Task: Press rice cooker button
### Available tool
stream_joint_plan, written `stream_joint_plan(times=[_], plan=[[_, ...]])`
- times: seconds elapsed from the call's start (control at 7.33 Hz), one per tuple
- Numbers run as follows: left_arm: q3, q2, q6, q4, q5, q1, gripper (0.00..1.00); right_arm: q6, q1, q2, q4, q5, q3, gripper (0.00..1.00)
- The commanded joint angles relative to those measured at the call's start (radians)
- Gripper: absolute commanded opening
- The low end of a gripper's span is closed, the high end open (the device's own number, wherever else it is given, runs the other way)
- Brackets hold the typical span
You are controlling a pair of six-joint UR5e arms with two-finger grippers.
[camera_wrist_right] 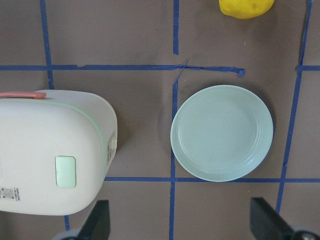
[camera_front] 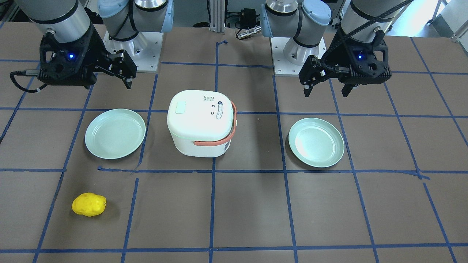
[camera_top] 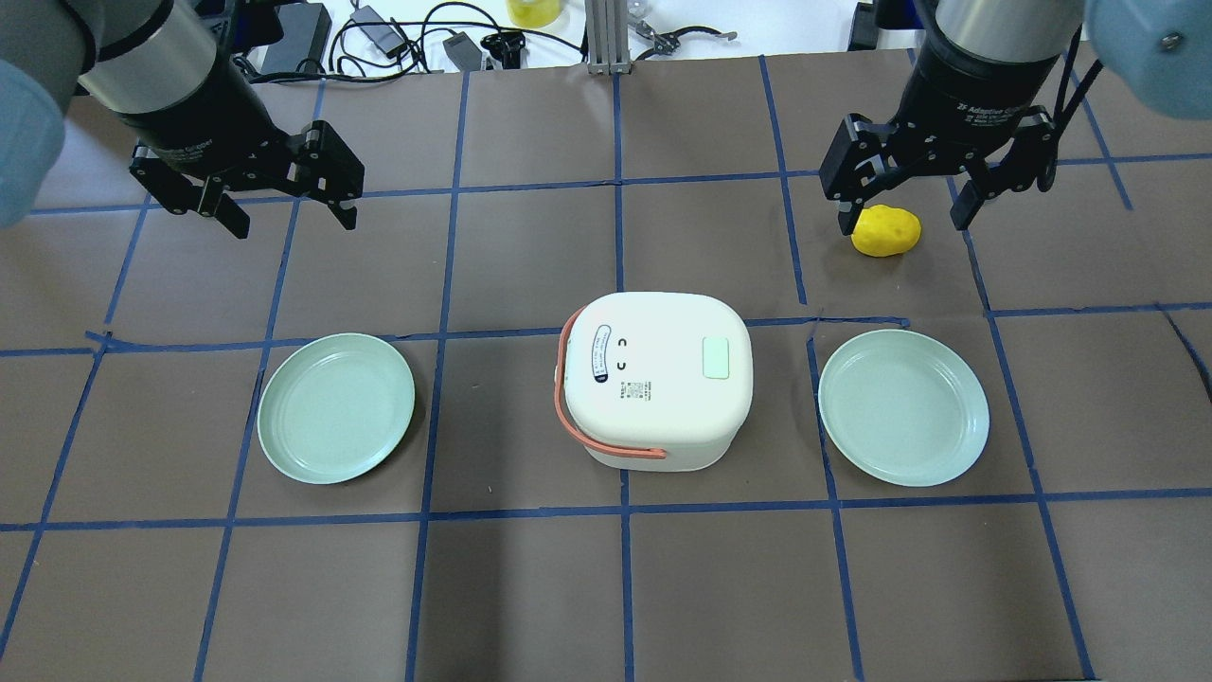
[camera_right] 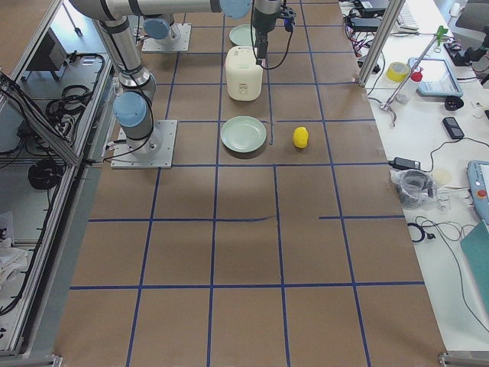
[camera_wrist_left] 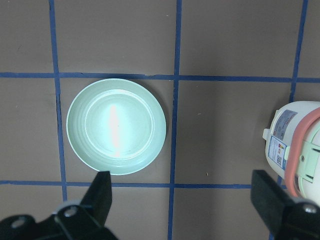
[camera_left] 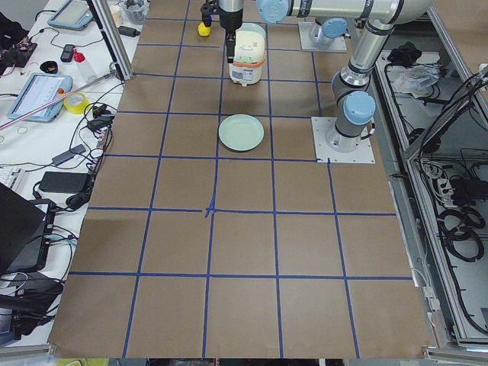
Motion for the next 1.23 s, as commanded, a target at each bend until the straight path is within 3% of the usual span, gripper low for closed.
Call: stream_joint_plan(times=[0.0,1.09], plan=[[0.000,0.000,0.000,0.000,0.000,0.000,1.00,-0.004,0.003,0.006,-0.042,0.003,0.002,1.00],[0.000,0.000,-0.002,0.000,0.000,0.000,1.00,0.003,0.006,0.010,-0.051,-0.005,0.013,1.00]])
